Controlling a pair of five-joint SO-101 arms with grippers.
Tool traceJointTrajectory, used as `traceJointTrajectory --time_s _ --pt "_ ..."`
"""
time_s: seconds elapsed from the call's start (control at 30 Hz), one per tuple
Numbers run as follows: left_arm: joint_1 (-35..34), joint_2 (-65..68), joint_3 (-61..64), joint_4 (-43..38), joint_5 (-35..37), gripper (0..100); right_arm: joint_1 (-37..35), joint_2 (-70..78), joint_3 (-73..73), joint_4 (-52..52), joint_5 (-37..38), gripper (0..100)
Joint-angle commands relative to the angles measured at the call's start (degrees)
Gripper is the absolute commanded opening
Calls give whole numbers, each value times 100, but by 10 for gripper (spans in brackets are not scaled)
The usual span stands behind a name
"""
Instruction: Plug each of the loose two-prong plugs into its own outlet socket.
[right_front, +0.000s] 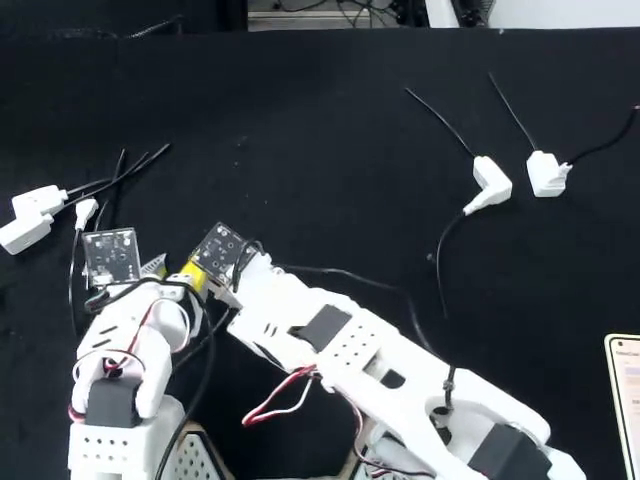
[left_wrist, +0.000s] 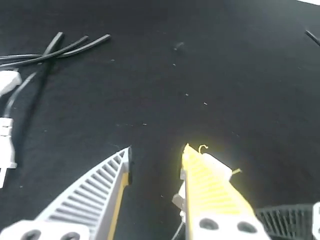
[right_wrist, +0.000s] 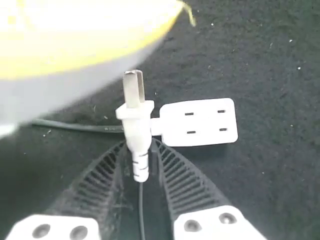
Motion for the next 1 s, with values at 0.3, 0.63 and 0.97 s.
traceJointTrajectory --time_s 0.3,0.63,0.97 --pt "171 -35 312 -149 -404 177 -79 -1191 224 246 -44 11" --pt "171 -35 312 -149 -404 177 -70 -2193 787 35 -44 11" --pt "171 -35 365 -141 -404 177 -70 -2202 1068 -519 -299 11"
